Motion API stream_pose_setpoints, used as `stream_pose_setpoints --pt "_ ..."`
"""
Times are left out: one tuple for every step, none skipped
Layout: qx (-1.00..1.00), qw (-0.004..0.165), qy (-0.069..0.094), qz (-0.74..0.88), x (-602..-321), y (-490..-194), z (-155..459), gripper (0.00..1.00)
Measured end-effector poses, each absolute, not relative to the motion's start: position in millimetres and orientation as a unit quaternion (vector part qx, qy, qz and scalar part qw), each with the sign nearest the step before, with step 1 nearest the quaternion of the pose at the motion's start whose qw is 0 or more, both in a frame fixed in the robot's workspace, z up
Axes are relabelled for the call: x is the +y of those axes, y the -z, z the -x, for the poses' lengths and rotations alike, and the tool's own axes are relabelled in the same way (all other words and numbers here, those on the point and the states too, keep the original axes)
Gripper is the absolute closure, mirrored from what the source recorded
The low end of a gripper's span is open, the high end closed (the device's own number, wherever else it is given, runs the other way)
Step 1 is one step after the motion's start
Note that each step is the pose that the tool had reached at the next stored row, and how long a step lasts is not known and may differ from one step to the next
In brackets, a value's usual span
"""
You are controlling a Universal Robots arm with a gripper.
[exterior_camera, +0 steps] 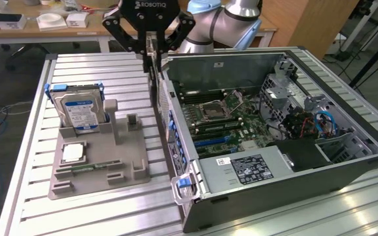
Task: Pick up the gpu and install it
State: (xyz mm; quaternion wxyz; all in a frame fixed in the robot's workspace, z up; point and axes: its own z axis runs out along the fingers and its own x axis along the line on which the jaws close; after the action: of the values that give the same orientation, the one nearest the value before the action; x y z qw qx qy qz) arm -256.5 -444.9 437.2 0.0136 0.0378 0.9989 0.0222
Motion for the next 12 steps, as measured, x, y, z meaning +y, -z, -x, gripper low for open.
stream_pose_setpoints --pt "0.999 0.014 -0.022 -0.038 -444.9 -437.2 253.3 0.74" --pt "0.999 0.014 -0.022 -0.038 -445.0 -437.3 249.8 0.74" --pt "0.999 0.013 -0.022 -0.037 -445.0 -437.3 246.4 0.74" --pt "0.999 0.013 -0.022 -0.037 -445.0 -437.3 242.9 0.74" --pt "0.999 0.014 -0.022 -0.037 -445.0 -437.2 239.5 0.74" --pt "0.999 0.014 -0.022 -0.037 -445.0 -437.2 236.1 0.74" --pt "0.999 0.014 -0.022 -0.037 -444.9 -437.3 232.7 0.74" --pt "0.999 0.014 -0.022 -0.037 -445.0 -437.2 229.0 0.74" --pt "0.999 0.013 -0.022 -0.037 -445.0 -437.3 225.6 0.74" --pt "0.999 0.013 -0.022 -0.036 -445.0 -437.3 222.1 0.74" --pt "0.999 0.013 -0.022 -0.036 -445.0 -437.3 218.7 0.74" --pt "0.999 0.013 -0.022 -0.036 -444.9 -437.3 215.3 0.74"
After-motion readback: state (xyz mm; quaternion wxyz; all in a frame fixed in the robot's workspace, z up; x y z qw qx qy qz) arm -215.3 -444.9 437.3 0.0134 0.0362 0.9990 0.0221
